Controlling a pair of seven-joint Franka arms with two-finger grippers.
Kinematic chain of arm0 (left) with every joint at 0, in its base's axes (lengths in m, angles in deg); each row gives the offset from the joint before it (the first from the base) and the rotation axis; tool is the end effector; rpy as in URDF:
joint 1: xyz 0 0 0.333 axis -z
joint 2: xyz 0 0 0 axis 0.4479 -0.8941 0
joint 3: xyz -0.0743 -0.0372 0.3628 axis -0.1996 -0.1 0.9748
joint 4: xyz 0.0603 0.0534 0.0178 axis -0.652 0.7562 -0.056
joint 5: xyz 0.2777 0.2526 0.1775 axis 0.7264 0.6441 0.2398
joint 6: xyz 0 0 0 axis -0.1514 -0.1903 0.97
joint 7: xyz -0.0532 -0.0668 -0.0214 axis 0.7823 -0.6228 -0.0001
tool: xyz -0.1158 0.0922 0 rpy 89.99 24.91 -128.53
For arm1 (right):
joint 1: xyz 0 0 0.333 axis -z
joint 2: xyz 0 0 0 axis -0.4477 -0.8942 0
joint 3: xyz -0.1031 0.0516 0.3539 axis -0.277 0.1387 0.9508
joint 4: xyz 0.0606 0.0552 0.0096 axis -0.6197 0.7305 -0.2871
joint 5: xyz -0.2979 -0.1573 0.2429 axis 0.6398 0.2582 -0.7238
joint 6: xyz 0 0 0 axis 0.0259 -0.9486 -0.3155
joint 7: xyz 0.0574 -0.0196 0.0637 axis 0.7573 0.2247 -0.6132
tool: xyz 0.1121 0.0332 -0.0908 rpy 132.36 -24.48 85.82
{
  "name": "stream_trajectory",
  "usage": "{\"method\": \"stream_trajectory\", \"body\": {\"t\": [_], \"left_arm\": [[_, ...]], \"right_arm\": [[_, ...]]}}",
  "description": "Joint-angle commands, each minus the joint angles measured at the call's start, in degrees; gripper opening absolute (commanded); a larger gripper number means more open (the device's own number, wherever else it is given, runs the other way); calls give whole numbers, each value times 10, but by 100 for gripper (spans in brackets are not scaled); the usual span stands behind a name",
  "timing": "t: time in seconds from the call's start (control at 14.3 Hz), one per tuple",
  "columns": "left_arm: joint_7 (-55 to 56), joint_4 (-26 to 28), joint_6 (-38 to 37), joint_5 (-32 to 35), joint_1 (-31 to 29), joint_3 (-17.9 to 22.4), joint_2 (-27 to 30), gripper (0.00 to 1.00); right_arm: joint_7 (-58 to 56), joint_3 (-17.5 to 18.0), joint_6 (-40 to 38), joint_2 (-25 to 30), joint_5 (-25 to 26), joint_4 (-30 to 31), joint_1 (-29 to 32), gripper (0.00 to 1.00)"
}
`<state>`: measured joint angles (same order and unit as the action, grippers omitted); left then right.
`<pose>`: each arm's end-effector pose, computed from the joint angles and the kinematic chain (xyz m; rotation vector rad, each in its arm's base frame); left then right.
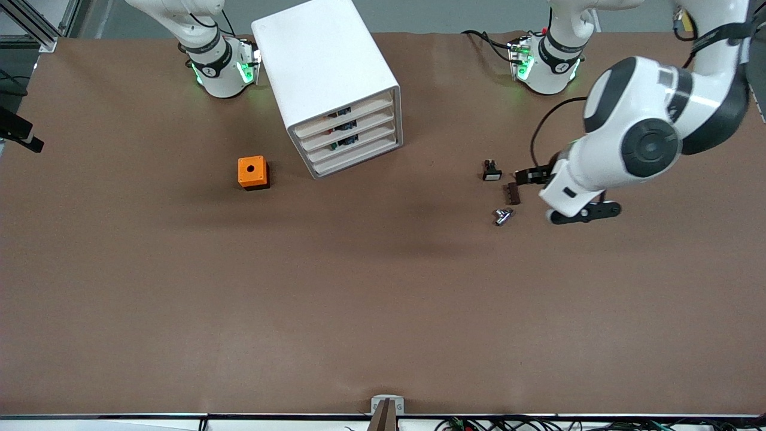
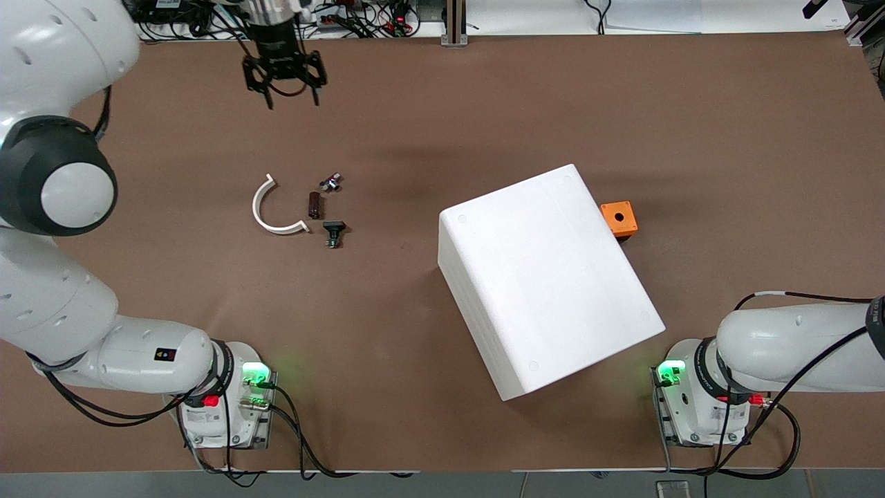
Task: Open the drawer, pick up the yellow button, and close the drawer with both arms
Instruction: 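Reach the left gripper to the drawer front and grasp it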
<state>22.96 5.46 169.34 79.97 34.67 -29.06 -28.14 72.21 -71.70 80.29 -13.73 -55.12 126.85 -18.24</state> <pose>0.5722 -0.2363 0.4502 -3.0335 -0.3108 0.5747 0.5393 -0.1086 0.6567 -3.0826 0.0640 -0.0483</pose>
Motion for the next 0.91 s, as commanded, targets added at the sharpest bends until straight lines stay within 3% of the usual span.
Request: {"method": "stream_trajectory", "body": {"t": [0.0,0.42,0.84], "left_arm": [[120,-48,-10,-56,16,1,-55,100],[420,-115,-40,-170,46,-1,-171,100],[729,-134,-70,-305,48,-4,-250,100]], "right_arm": [[-9,7,-5,3,-9,1,14,100],[-18,7,-6,3,-10,1,15,100],[-19,5,-7,3,-10,1,16,100]]}}
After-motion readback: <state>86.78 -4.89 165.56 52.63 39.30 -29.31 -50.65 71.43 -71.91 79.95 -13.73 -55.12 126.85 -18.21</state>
